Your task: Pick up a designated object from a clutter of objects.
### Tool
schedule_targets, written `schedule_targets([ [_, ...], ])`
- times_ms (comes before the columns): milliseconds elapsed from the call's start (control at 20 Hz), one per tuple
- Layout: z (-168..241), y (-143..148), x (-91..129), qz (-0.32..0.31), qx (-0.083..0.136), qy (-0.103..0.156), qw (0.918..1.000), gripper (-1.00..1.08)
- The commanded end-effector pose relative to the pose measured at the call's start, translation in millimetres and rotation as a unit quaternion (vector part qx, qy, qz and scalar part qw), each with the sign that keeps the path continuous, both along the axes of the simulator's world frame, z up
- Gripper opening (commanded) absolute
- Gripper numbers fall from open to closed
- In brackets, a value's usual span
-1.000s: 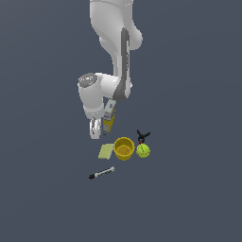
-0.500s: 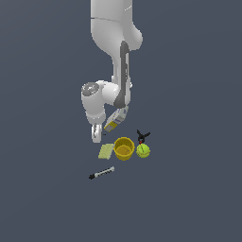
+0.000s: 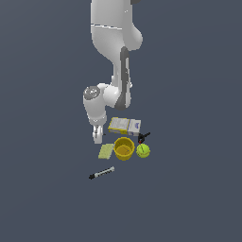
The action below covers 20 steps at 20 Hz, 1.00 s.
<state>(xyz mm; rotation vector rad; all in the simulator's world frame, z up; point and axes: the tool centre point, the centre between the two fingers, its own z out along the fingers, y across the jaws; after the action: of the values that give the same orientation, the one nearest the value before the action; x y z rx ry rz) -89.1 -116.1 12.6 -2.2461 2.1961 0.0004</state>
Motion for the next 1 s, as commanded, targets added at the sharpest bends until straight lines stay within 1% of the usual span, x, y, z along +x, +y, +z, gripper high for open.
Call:
schedule_targets([
  [0, 0, 0, 0, 0.000, 0.000, 0.000, 1.0000, -1.00],
  [550, 3, 2, 0, 0.000, 0.000, 0.000, 1.0000, -1.00],
  [950, 26, 23, -4, 0.000, 0.001, 0.000, 1.0000, -1.00],
])
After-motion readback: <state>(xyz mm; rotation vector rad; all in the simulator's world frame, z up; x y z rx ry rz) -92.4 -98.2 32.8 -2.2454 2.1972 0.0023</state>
